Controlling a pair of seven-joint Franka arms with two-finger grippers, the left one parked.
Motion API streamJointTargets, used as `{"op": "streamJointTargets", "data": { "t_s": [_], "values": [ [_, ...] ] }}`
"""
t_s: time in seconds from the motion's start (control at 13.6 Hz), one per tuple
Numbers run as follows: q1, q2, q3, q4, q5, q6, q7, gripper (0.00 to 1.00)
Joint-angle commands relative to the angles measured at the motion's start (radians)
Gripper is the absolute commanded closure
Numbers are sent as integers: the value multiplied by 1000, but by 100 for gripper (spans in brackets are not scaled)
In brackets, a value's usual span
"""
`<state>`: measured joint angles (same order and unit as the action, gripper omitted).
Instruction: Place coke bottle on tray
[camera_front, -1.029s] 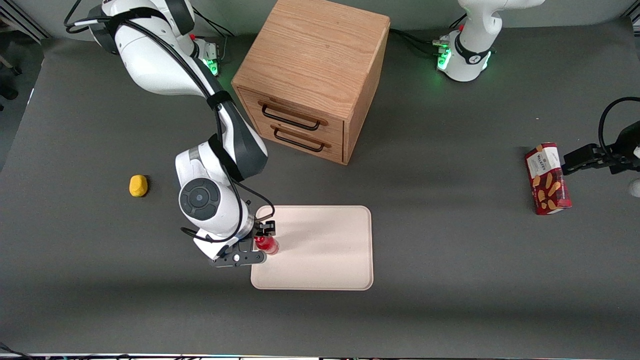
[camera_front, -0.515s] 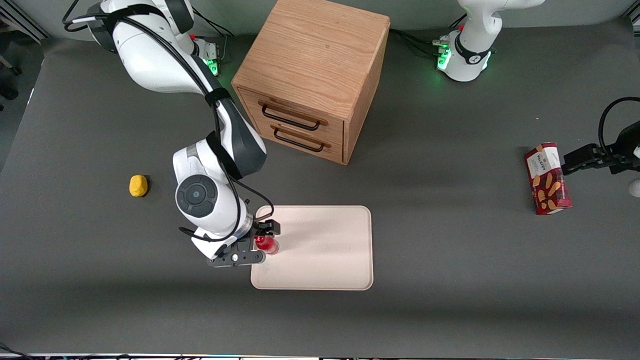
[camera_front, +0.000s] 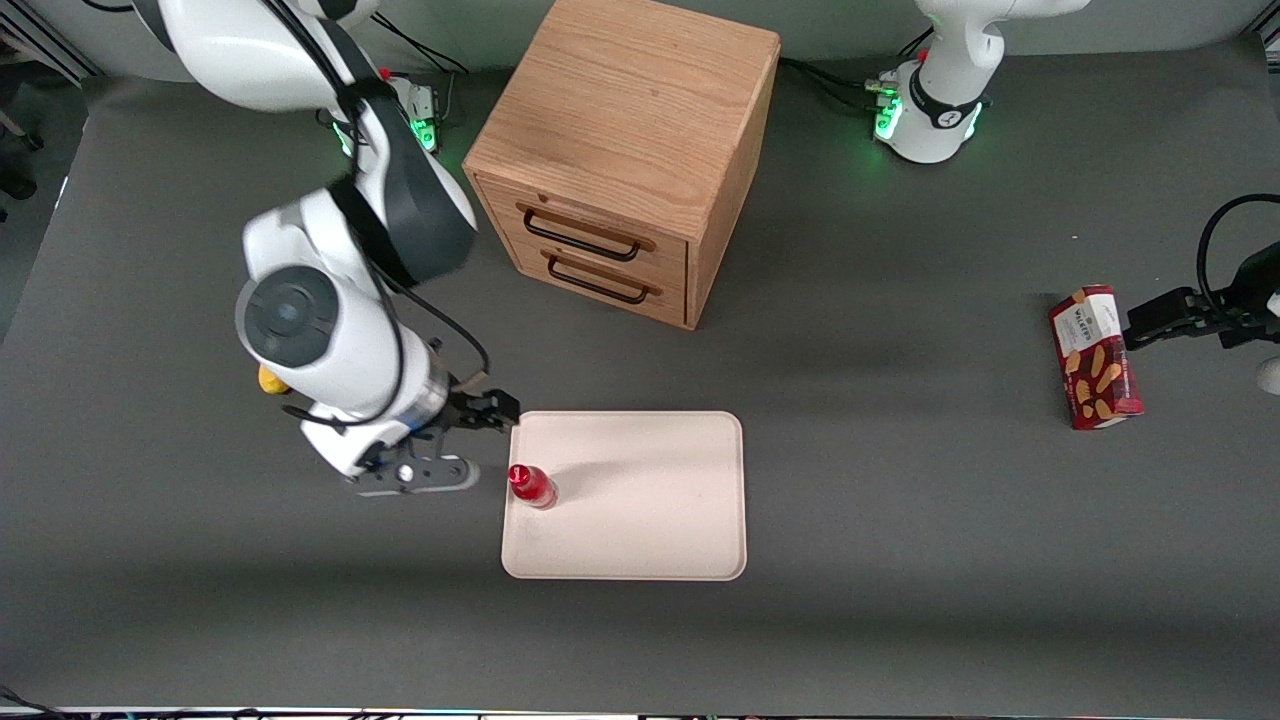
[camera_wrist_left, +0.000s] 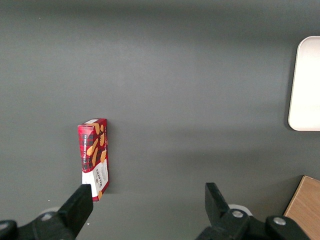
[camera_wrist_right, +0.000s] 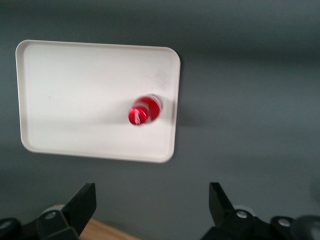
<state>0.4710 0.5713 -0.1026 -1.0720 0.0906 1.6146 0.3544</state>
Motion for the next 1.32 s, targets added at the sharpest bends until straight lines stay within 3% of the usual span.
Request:
{"op": "streamJointTargets", "data": {
  "t_s": [0.0, 0.37, 0.59, 1.03, 1.25],
  "values": [
    [-32, -100, 1, -26, 1, -114, 24, 0],
    [-135, -246, 11, -121, 3, -208, -17, 0],
    [-227, -347, 11, -245, 3, -199, -153, 0],
    [-402, -498, 9, -471, -9, -73, -394, 0],
    [-420, -539, 9, -542, -81, 16, -439, 0]
  ]
}}
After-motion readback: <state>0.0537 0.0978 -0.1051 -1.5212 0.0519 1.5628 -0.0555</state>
